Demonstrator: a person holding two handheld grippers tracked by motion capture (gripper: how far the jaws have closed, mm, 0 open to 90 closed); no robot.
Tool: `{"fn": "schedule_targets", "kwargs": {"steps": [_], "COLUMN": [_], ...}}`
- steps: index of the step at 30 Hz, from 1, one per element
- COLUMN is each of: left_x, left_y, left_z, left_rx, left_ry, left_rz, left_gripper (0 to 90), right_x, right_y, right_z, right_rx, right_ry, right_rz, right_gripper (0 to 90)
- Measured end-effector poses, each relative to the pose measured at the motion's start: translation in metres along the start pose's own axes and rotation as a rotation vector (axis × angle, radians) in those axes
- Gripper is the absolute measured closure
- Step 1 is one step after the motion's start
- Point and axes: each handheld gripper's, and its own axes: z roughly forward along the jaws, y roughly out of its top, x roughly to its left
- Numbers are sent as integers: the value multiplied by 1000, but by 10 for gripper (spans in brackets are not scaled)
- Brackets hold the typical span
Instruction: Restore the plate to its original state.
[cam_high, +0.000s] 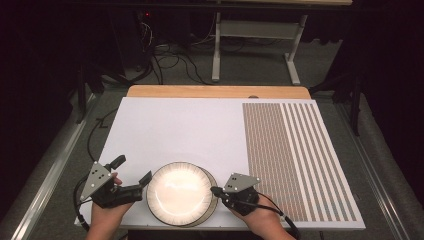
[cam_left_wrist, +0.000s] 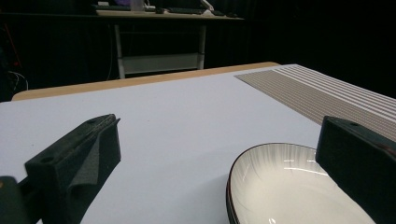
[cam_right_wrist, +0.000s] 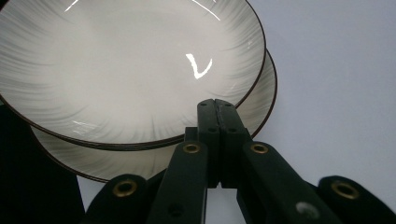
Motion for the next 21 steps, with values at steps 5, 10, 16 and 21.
{"fn": "schedule_targets", "kwargs": {"steps": [5,10,16,21], "left_x": [0,0,-1,-2], "left_y": [-1,-1,-2,-2], "left_z": [1,1,3,3], "left_rx": [5,7,14,19], "left_ry": [-4,-5,-9,-13], "left_rz": [-3,-1,1,0], "left_gripper": [6,6,6,6], "right_x": [-2,-5,-7,-8], "right_y": [-1,-3,-4,-4], "right_z": [-4,-8,-12,-14], "right_rx": [-9,-10,-18,-21], "right_ry": [-7,-19,-20,-25], "right_rz": [3,8,21,26], "right_gripper": [900,900,900,900]}}
